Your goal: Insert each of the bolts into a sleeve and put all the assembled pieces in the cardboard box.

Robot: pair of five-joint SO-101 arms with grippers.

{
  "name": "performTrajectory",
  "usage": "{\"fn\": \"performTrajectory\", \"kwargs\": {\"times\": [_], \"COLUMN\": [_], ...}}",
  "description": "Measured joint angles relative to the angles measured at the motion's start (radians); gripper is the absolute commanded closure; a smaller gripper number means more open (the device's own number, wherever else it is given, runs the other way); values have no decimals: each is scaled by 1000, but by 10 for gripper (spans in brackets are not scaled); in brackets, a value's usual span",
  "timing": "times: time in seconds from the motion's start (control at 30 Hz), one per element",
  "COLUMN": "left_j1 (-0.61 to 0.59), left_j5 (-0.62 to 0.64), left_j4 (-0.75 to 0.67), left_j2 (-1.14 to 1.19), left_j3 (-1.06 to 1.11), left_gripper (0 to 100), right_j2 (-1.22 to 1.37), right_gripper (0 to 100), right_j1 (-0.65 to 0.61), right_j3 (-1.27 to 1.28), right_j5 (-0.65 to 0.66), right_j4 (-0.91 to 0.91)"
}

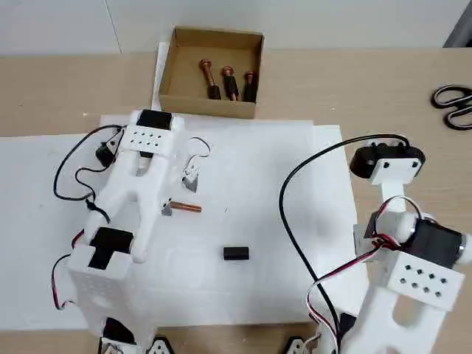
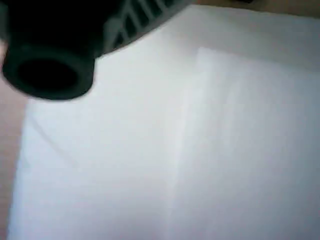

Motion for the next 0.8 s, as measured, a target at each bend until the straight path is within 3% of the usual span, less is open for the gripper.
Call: {"fn": "performTrajectory", "kwargs": {"times": [0.23,0.8], "left_j1": [-31,-69], "left_j5": [0,0], "left_j4": [-71,-78], "left_j2": [9,138], "left_j3": [0,-15], "left_gripper": [746,758], "right_j2": [0,0], "right_gripper": [995,995], "right_j1": [0,0], "right_j3": [0,0], "right_j5": [0,0], "right_j4": [0,0]}}
